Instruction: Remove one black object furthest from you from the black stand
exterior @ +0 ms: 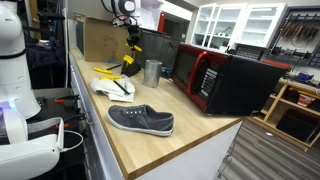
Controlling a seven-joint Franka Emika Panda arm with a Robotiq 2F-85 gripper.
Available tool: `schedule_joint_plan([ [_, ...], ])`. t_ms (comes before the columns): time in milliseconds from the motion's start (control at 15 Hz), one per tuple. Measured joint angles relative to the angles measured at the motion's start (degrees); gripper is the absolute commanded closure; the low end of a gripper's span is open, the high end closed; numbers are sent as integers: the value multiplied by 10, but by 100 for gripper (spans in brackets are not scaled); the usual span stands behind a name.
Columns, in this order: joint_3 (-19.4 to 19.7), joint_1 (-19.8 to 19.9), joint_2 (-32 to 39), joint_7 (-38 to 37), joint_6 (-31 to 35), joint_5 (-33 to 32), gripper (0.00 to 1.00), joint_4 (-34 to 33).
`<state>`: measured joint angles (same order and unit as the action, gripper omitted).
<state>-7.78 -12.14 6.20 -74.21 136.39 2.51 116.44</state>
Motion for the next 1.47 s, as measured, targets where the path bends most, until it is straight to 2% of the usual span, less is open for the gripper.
schedule_joint_plan([
  [200,1,7,0,-12,-11,20,95,-1],
  [533,1,13,1,101,-11,48,95,0],
  [667,1,14,1,119,-6,49,95,1],
  [933,2,17,-2,119,29,52,95,15],
  [1267,0,17,-18,119,105,54,95,61],
  [1467,-2,16,-29,120,119,54,95,77],
])
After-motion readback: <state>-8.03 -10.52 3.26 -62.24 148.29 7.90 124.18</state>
